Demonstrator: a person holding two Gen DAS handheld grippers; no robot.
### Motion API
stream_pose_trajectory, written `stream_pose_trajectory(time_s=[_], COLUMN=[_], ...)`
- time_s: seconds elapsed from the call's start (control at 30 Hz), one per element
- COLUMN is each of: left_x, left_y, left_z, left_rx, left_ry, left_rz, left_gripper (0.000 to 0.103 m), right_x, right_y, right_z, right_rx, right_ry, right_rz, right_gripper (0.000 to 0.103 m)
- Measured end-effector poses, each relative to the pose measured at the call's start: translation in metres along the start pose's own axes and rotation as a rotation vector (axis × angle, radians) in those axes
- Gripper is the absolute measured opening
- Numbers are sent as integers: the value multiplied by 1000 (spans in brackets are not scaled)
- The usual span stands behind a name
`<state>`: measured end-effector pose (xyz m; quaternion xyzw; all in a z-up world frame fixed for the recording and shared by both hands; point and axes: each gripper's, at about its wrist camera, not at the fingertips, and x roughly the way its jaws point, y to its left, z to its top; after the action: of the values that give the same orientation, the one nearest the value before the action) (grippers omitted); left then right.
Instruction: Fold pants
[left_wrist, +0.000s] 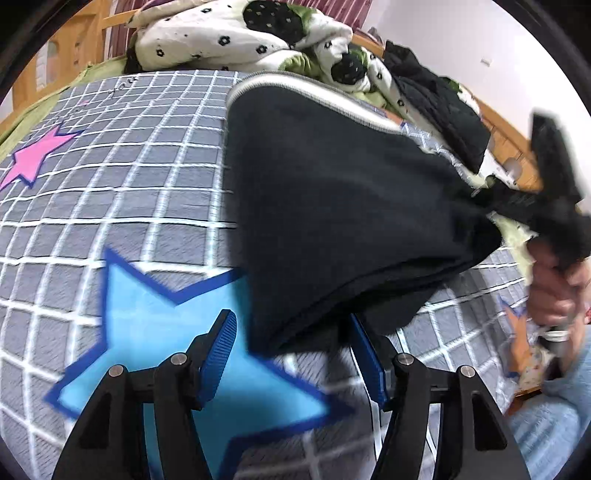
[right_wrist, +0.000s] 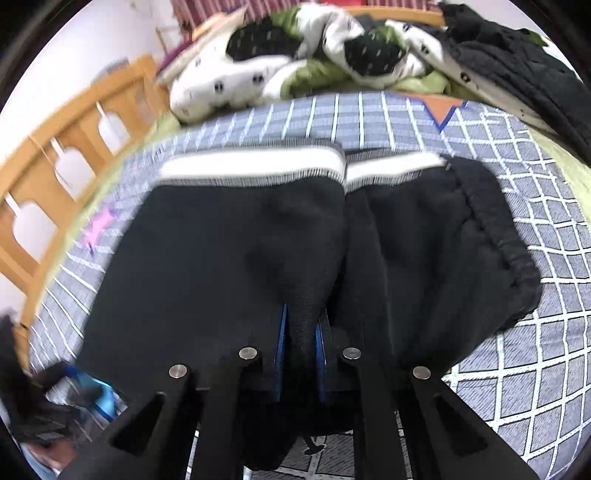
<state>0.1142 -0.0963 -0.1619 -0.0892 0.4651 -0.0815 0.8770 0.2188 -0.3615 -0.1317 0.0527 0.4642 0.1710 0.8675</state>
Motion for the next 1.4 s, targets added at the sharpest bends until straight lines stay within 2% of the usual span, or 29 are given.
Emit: stream_pose_trajectory(time_s=[0.07,0.2,0.33,0.37,0.43,0.53,0.6,0.7,0.83,0.97,1.03,1.07,1.1,1.13,1.17,1.23,1.27,1.3,1.33,1.37,1.4], left_x=[6,4,-5,-6,-4,0,6,13,6,-13,-32,-43,-51,-62,-68,-81,-85,-87,-89,-88,-86], left_y=[-7,-11,-17,-23,-37,-48,-49,-43,-32,-36,-35,-36,-37,-39,-40,-40,-40,-38,-39,-38,-36], left_z=[2,7,13,14,16,11,9,6,10,13,22,28,35,50,63,92,105,119,129,136,140], left_rx=[18,11,32,45,77,120,128,110,26,58,84,96,107,129,142,158,167,188,209,221,225], left_ry=[-44,-56,-71,-76,-78,-81,-53,-31,7,54,44,16,-5,-19,-16,-26,-35,-44,-55,-71,-82], left_rz=[82,103,4,-20,-11,15,12,18,-35,-22,-28,-7,18,45,53,57,58,60,56,47,41], left_gripper=[60,60,58,58,58,44,18,17,17,17,17,18,25,30,37,39,44,56,62,67,68], right_x=[-10,-36,-81,-84,-79,-37,-25,-29,-28,-42,-54,-63,-71,-78,-85,-93,-96,-97,-98,-97,-95], right_y=[-1,-6,-35,-47,-78,-113,-119,-116,-109,-103,-101,-100,-100,-101,-102,-101,-100,-98,-96,-94,-93], right_z=[7,23,40,42,38,18,5,6,-2,-12,-15,-14,-13,-10,-6,4,9,15,20,26,30], right_rx=[-7,-40,-33,-11,50,94,84,74,42,34,4,-2,2,9,15,17,13,6,2,-5,-10], right_ry=[-27,-108,-262,-270,-253,-132,-133,-133,-130,-87,-90,-104,-119,-131,-140,-154,-155,-154,-155,-162,-168], right_rz=[0,-34,-108,-123,-177,-248,-262,-261,-301,-306,-308,-307,-304,-300,-292,-286,-286,-282,-278,-273,-268], right_gripper=[12,10,9,9,9,9,9,9,9,17,22,28,33,45,48,48,49,50,53,58,60])
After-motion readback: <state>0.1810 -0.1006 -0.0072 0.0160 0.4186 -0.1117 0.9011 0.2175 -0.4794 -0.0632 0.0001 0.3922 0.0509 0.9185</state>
